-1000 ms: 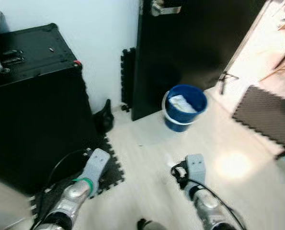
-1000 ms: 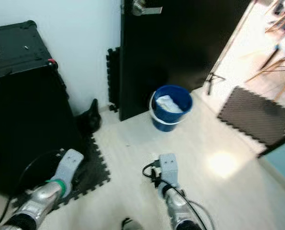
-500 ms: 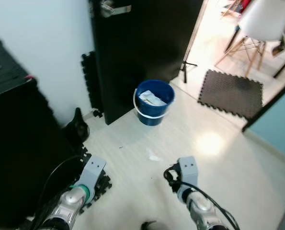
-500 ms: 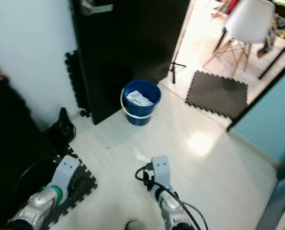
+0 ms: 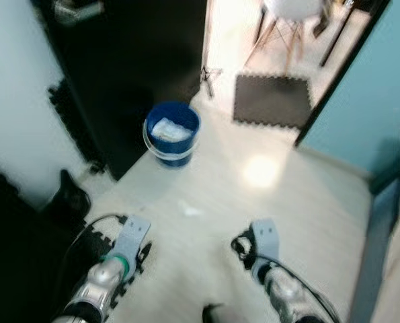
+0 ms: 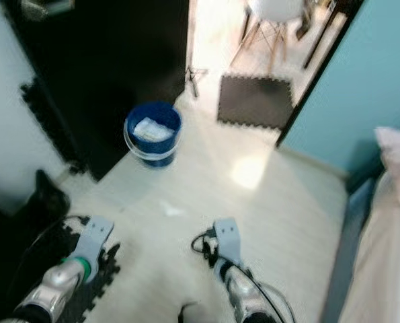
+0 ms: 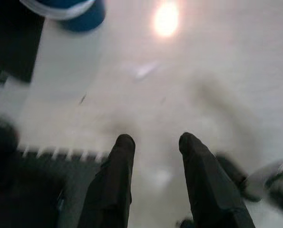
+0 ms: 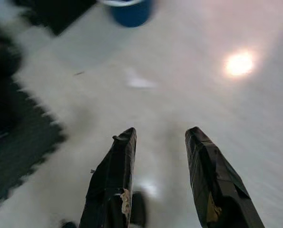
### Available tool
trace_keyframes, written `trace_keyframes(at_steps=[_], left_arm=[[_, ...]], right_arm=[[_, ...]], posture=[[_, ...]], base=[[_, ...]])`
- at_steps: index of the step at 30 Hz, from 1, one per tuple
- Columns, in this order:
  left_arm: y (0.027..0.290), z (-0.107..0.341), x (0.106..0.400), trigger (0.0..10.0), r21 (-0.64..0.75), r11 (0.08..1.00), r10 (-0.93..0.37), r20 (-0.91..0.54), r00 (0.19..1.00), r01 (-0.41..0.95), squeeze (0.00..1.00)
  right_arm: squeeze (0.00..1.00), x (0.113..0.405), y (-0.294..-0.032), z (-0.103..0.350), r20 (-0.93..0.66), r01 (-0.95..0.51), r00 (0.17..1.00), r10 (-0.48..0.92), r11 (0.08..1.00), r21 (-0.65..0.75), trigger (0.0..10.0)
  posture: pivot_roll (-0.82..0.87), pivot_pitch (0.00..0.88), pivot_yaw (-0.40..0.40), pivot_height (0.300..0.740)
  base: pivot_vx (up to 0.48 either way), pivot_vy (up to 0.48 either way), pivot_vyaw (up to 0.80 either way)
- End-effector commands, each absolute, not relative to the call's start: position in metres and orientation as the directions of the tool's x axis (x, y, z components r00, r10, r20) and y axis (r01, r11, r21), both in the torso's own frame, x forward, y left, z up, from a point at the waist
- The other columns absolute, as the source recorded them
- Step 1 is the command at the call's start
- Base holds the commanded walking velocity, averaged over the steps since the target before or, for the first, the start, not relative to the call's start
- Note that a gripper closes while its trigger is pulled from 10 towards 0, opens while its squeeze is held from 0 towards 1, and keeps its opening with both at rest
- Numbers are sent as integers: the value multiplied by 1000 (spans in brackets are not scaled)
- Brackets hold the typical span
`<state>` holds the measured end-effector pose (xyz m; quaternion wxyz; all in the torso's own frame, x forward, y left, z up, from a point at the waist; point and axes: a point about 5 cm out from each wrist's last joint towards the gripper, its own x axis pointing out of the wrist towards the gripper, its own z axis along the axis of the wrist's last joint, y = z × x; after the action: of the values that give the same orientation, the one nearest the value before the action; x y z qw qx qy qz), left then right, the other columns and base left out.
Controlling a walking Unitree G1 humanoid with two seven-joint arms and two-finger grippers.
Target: Clean up the room
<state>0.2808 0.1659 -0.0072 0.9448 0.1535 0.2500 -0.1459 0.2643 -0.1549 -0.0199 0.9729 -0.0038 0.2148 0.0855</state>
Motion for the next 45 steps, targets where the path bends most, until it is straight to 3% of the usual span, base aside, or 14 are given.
trace_keyframes(at_steps=[1, 45], left_arm=[[174, -20, 267, 10000, 211, 914, -173, -570, 804, 346, 0], [179, -17, 270, 10000, 232, 910, -162, -565, 809, 345, 0]], right_arm=[[0, 257, -149, -27, -443, -178, 878, 179, 983, 46, 10000], [0, 258, -144, -25, -427, -163, 888, 172, 985, 59, 10000]], posture=[[-97, 91, 49, 740], [-97, 91, 73, 740]], base=[[0, 0, -781], [0, 0, -775]])
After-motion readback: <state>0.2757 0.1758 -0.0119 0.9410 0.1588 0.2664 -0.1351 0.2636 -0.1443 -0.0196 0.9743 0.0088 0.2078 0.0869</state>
